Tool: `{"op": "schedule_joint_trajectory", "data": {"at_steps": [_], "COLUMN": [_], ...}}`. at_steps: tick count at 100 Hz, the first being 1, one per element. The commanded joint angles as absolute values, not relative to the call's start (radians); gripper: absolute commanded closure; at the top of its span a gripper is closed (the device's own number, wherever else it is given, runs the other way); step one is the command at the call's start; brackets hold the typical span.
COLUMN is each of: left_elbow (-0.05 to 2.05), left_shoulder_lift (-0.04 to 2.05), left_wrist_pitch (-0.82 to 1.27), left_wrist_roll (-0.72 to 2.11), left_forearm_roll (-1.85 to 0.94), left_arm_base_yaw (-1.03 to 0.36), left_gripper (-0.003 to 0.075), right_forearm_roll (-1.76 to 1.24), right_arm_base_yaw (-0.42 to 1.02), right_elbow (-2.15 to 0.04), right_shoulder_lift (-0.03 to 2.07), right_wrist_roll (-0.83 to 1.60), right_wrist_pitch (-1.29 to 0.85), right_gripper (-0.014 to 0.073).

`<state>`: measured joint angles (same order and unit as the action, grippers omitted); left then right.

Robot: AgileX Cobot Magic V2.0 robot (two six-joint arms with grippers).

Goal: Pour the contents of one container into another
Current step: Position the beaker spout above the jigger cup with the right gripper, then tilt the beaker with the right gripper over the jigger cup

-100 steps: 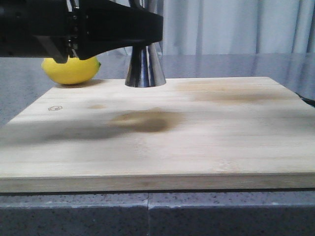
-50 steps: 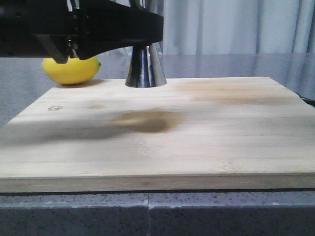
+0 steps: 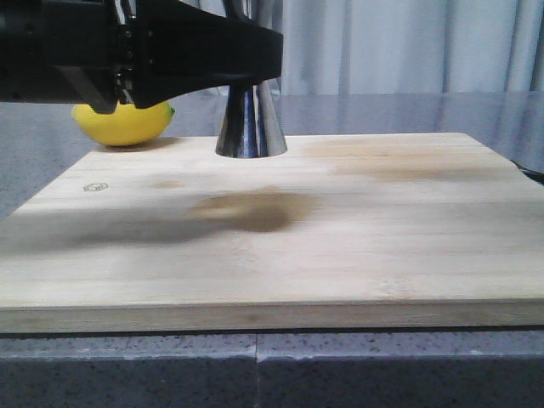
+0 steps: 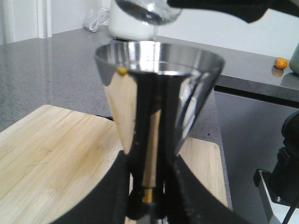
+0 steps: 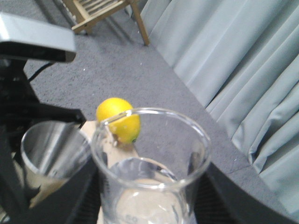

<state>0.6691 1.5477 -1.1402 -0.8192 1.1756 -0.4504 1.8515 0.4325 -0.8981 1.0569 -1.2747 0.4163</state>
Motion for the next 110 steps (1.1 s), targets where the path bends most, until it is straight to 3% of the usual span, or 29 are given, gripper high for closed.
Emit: {"op": "schedule_joint_trajectory", "data": {"at_steps": [1, 110], "left_elbow": [0.689, 0.689], "left_shoulder_lift": [1.506, 1.506], "left_wrist_pitch": [-1.207, -1.229], "left_wrist_roll": [-0.832, -0.851], "left_forearm_roll": [1.135, 1.145], "left_arm_base_yaw": [-0.448, -0.448], "left_gripper": [0.0739, 0.0739], "right_forearm_roll": [1.86, 1.86], "right_arm_base_yaw": [0.433, 0.433], "right_elbow": [-0.957, -1.007], "right_shoulder_lift": [1.037, 1.119], "right_wrist_roll": [-1.264, -1.027], "right_wrist_pitch": [0.402, 0.475], "right_gripper": [0.0425, 0.0425]}}
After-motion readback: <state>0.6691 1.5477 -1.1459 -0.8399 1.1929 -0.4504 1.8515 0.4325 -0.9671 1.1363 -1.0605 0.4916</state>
